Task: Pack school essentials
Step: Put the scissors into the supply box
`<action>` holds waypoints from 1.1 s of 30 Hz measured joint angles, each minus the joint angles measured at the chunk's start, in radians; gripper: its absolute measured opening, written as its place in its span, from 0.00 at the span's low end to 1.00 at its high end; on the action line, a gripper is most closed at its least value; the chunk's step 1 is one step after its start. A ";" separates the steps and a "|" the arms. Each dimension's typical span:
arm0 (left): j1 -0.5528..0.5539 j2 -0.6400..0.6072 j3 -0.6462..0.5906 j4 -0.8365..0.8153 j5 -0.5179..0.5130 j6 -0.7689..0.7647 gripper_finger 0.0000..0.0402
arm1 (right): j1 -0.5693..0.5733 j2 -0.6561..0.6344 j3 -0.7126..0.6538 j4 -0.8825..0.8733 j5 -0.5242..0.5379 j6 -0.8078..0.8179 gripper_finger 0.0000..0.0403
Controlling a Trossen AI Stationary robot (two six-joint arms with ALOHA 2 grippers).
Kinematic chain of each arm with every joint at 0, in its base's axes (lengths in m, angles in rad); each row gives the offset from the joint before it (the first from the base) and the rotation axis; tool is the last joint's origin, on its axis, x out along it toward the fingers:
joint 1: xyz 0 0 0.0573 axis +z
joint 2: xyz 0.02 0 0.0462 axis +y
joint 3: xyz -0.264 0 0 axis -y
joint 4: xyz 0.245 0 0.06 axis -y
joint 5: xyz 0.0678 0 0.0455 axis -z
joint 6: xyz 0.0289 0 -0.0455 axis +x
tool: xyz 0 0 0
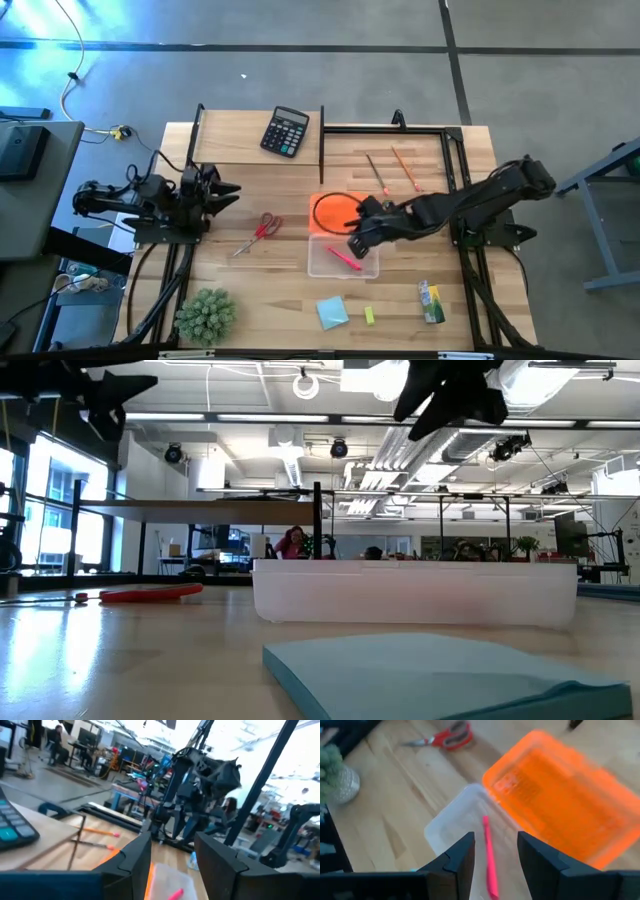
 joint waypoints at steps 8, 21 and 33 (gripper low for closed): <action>0.000 0.230 0.122 -0.067 -0.002 0.015 0.33 | -0.046 -0.136 0.000 -0.040 0.104 -0.025 0.35; 0.000 0.624 0.362 -0.428 0.007 -0.155 0.33 | -0.149 -0.214 0.000 -0.257 0.108 -0.027 0.35; 0.000 0.909 0.444 -0.525 0.018 -0.457 0.33 | -0.213 -0.214 0.000 -0.397 -0.009 -0.076 0.35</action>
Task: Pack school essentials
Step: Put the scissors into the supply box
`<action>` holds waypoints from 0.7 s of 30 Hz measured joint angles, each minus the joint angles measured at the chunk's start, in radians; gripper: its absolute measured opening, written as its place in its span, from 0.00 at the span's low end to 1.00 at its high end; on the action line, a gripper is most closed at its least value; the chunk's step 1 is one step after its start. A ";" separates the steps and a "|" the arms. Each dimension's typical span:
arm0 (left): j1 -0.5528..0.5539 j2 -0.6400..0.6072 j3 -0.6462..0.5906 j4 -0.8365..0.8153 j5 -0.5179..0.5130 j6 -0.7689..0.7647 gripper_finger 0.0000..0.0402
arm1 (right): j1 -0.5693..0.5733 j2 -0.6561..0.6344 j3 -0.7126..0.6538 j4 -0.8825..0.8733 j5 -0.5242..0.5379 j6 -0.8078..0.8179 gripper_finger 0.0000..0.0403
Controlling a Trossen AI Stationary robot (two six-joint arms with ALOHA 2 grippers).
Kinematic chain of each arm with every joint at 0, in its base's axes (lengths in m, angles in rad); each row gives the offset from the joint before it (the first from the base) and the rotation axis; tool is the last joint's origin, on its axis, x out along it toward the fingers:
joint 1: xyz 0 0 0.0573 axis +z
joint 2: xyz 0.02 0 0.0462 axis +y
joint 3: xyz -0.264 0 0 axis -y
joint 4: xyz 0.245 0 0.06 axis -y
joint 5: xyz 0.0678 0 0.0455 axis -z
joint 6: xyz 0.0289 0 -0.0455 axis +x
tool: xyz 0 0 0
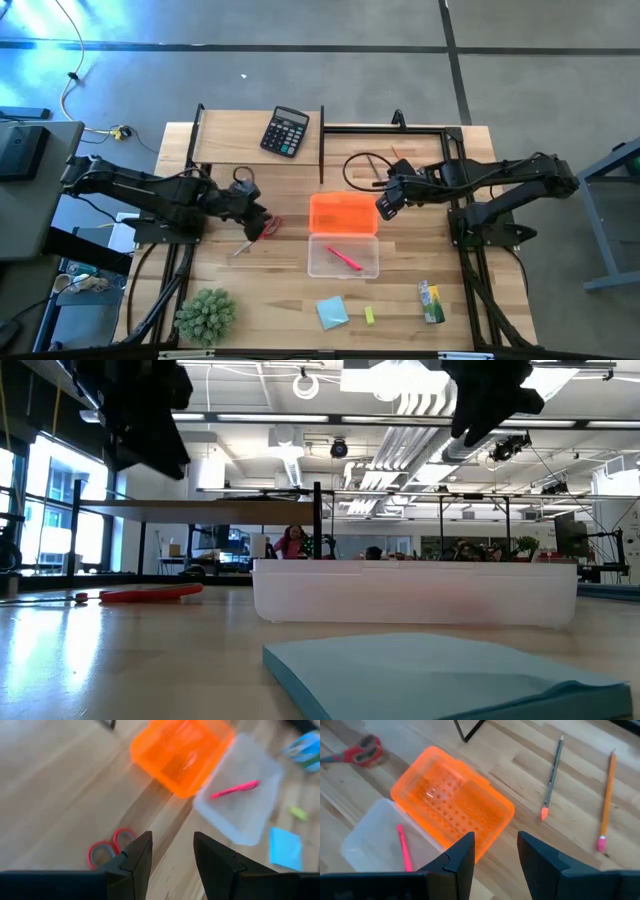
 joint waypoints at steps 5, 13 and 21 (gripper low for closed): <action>0.000 0.109 0.000 -0.006 0.014 -0.100 0.33 | -0.035 0.000 0.000 -0.001 -0.065 -0.109 0.35; 0.000 0.249 0.000 0.001 0.084 -0.210 0.33 | -0.104 0.000 0.000 -0.001 -0.076 -0.206 0.35; 0.000 0.334 0.001 0.068 0.083 -0.214 0.33 | -0.151 0.000 0.000 -0.001 -0.076 -0.234 0.35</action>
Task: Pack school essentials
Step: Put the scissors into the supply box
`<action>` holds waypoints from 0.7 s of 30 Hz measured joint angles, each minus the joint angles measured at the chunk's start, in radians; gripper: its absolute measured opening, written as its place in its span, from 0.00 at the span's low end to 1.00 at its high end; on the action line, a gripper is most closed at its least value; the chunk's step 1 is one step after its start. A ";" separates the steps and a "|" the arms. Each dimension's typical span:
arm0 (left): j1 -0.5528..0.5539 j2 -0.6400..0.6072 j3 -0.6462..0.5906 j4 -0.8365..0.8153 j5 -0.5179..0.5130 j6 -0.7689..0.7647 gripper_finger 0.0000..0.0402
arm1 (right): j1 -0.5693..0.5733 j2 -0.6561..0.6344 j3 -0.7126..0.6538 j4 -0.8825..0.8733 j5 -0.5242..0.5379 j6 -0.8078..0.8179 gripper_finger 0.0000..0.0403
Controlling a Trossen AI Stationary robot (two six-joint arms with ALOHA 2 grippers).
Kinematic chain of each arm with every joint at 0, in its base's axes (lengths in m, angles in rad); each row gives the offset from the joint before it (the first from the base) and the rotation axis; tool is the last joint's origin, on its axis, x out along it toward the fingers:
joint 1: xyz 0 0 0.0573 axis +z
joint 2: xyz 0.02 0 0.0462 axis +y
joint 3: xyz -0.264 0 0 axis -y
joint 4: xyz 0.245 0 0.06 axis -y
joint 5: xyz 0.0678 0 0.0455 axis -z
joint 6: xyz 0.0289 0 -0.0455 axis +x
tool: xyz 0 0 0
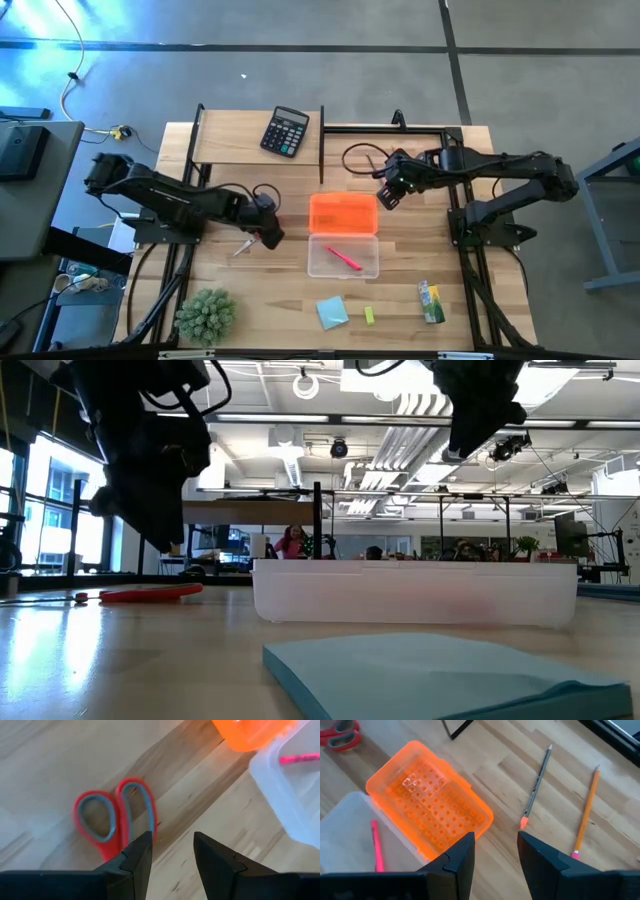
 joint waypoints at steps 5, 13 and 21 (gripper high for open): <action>0.000 0.049 0.001 0.052 -0.008 0.000 0.33 | -0.010 0.000 0.000 -0.001 0.000 -0.017 0.35; 0.001 0.128 0.000 0.062 -0.030 -0.033 0.33 | -0.010 0.000 0.000 -0.003 0.000 -0.031 0.35; 0.001 0.183 0.000 0.069 -0.035 -0.034 0.33 | -0.010 0.000 0.000 -0.006 0.000 -0.031 0.35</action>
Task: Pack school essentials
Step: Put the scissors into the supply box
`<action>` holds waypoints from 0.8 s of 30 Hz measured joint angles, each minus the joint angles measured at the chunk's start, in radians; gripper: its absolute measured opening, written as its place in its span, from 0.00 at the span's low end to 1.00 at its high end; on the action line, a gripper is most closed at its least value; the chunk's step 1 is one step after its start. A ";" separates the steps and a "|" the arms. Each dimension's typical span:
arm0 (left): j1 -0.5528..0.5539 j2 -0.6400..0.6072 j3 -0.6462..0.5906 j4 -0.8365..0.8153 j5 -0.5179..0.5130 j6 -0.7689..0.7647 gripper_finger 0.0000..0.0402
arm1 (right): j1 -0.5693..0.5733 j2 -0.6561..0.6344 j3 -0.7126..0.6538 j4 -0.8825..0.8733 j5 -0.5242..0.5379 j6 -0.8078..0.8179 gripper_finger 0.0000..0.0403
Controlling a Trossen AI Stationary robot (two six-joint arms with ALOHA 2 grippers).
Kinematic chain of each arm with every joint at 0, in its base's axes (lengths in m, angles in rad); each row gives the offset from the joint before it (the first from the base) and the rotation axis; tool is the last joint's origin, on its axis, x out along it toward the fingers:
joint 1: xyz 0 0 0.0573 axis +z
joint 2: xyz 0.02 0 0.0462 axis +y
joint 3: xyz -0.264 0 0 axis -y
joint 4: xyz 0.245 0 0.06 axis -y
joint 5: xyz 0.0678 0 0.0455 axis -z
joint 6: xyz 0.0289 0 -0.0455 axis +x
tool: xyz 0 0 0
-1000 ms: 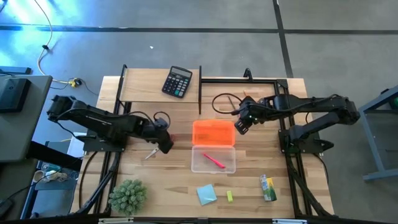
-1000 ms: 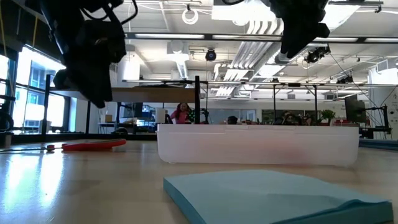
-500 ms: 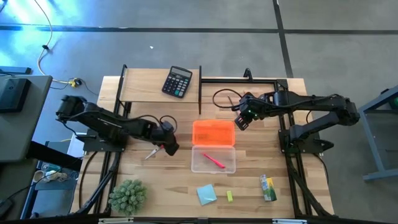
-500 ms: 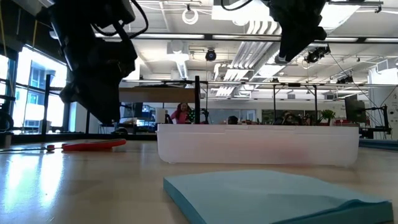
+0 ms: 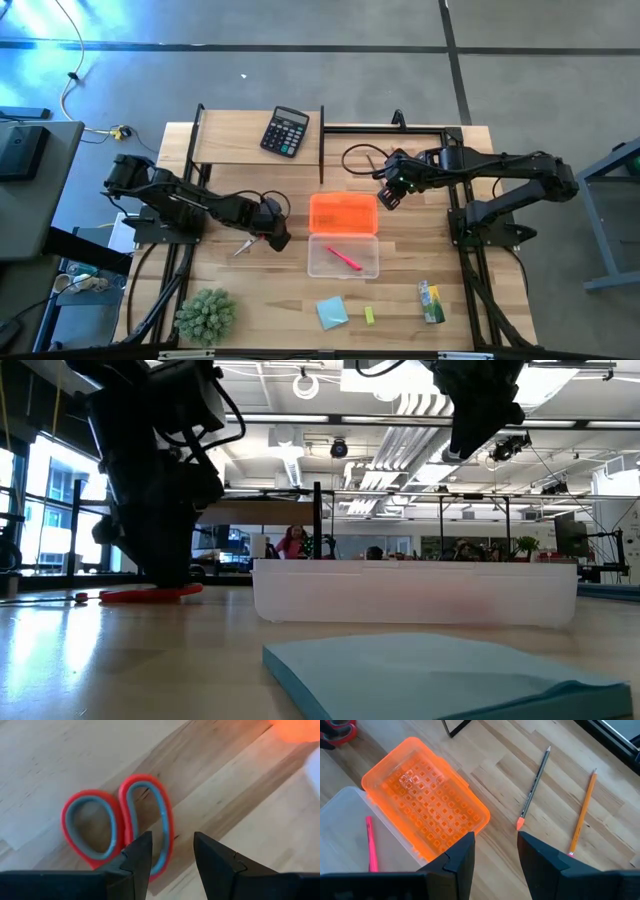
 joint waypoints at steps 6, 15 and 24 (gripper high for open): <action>0.000 0.045 0.002 0.000 -0.015 -0.014 0.33 | 0.000 0.000 0.000 0.000 0.001 -0.001 0.35; -0.001 0.080 0.005 -0.012 -0.039 -0.006 0.32 | 0.000 0.000 0.000 -0.001 0.003 -0.023 0.35; -0.003 0.082 0.005 -0.048 -0.061 0.083 0.12 | 0.000 0.000 0.000 -0.001 0.003 -0.023 0.35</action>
